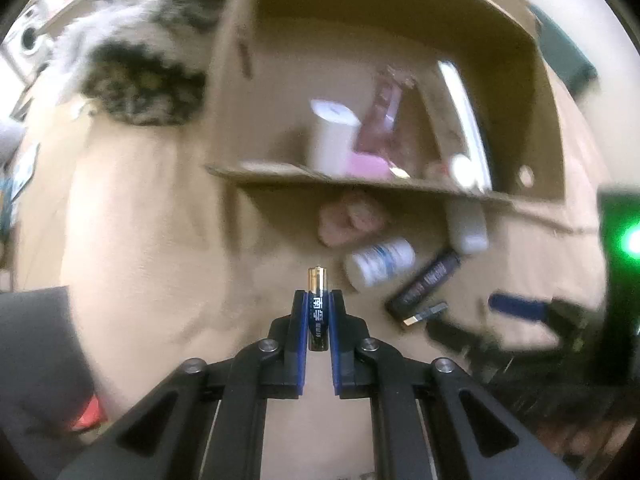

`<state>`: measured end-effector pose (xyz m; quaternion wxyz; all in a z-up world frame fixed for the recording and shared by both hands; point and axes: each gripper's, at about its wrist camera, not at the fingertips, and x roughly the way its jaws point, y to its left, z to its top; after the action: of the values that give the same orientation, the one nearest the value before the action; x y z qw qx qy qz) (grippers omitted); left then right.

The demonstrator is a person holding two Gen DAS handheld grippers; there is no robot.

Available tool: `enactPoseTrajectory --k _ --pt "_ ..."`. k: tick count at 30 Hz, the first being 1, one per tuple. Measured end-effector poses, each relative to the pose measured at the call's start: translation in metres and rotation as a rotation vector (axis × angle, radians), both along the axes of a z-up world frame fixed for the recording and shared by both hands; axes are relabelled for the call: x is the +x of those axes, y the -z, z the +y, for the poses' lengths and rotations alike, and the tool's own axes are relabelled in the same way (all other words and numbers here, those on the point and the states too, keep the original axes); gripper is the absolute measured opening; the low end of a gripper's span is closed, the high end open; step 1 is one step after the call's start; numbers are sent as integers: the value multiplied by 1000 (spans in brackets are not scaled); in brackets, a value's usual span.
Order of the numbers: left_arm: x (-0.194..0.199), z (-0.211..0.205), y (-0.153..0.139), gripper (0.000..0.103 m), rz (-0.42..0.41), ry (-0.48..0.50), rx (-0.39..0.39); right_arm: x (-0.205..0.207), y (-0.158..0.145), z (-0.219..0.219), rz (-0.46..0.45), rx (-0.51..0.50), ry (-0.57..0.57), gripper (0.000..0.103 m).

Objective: Organize rigid objects
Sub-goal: 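Grasp a battery with the left tool while the right tool grasps another battery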

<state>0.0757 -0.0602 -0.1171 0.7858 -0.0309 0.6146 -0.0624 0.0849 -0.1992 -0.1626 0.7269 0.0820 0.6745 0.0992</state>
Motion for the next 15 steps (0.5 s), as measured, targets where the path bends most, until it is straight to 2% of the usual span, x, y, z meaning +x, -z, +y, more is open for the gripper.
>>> enactPoseTrajectory --k 4,7,11,12,14,15 --pt "-2 11 -4 9 -8 -55 -6 -4 11 29 5 -76 -119 89" --pt "-2 11 -6 9 -16 -60 -15 -7 15 39 -14 -131 -163 87" --pt "-2 18 -14 9 -37 -61 -17 -5 14 37 -39 -154 -150 73" --pt "0 19 -15 9 -38 -67 -19 -5 14 36 -36 -152 -150 72" --pt "1 20 -14 9 -25 -76 -34 -5 11 35 -37 -145 -157 55" --pt "0 26 -15 9 -20 -77 -36 -5 10 35 -42 -144 -164 53"
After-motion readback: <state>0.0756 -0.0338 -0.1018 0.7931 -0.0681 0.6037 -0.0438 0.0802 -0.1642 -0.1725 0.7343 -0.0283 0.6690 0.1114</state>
